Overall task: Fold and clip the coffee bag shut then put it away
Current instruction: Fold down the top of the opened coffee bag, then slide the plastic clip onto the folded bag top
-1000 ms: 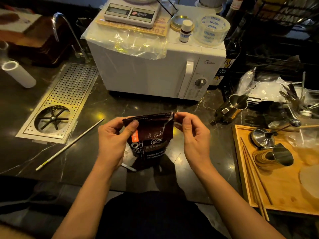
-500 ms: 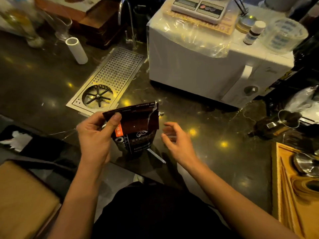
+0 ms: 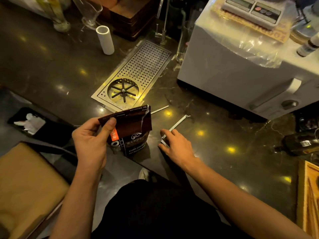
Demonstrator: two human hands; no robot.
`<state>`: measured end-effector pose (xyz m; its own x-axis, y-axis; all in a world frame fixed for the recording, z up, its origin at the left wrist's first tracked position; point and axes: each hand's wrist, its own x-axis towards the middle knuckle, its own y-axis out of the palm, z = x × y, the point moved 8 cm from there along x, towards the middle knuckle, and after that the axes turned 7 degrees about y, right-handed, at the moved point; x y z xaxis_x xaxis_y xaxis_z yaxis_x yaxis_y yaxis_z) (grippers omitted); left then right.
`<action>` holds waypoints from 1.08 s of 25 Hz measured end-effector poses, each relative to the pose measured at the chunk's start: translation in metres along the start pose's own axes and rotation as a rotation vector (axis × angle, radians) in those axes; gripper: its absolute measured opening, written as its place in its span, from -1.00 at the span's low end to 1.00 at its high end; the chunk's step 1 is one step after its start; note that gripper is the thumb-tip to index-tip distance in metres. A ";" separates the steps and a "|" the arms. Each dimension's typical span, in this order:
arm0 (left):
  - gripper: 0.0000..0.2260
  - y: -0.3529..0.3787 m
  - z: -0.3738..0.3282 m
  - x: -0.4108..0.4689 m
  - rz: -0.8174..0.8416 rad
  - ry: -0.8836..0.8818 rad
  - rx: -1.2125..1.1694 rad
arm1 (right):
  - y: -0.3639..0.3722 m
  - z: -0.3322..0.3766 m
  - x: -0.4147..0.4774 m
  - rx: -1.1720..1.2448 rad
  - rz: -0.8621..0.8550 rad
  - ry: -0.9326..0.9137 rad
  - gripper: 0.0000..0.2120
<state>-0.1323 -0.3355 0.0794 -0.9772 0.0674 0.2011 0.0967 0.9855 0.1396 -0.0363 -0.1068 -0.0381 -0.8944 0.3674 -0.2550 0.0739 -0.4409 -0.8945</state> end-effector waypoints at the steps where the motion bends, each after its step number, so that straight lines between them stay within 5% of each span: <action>1: -0.90 -0.003 0.003 0.002 -0.001 -0.010 -0.002 | 0.001 0.001 0.003 -0.014 -0.007 0.009 -0.64; 6: -0.89 -0.011 0.017 0.005 0.015 -0.046 -0.016 | -0.003 0.002 0.011 0.014 -0.033 0.026 -0.81; 11: -0.91 -0.004 0.025 0.008 0.053 -0.086 -0.046 | -0.034 -0.002 0.005 0.103 -0.102 0.024 -0.78; 24: -0.91 0.162 0.041 -0.034 0.377 -0.195 -0.129 | -0.174 -0.130 -0.095 1.232 -0.561 0.381 -0.76; 27: -0.87 0.202 0.050 -0.051 0.461 -0.225 -0.116 | -0.169 -0.163 -0.116 1.594 -0.526 0.462 -0.77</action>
<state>-0.0722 -0.1317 0.0492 -0.8433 0.5347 0.0554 0.5343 0.8226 0.1945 0.1269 0.0585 0.0831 -0.4684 0.7829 -0.4095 -0.8835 -0.4103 0.2262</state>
